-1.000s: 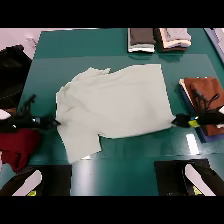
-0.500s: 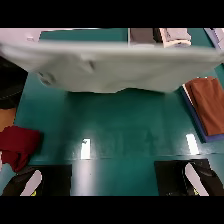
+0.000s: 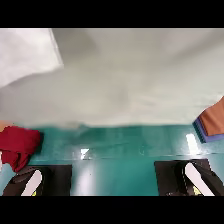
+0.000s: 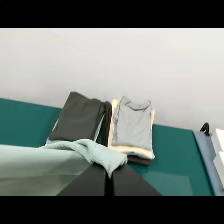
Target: Fold the shirts.
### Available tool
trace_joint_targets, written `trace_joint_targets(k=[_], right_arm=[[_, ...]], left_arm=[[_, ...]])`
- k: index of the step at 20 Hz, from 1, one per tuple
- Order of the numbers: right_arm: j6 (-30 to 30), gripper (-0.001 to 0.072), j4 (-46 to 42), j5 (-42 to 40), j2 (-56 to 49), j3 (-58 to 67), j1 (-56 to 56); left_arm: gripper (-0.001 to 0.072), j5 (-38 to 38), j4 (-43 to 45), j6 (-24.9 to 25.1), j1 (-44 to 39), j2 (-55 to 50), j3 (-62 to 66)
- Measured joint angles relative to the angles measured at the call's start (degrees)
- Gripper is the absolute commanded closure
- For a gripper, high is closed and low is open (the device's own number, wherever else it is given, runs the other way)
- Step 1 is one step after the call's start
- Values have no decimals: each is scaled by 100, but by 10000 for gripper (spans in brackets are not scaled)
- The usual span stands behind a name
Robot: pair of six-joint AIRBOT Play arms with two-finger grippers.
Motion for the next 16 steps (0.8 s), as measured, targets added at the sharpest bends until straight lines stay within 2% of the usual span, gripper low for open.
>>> trace_joint_targets(k=[6, 11, 16], right_arm=[[28, 696, 11, 151, -518, -1419, 243], [85, 697, -813, 168, -1711, -2643, 1235], [369, 696, -1276, -138, -3228, -2983, 1902]], left_arm=[[677, -350, 76, -4, -4, -686, -1974], [677, -389, 68, 404, -66, -2055, -3558], [677, 72, 90, 837, -645, -3622, -4041]])
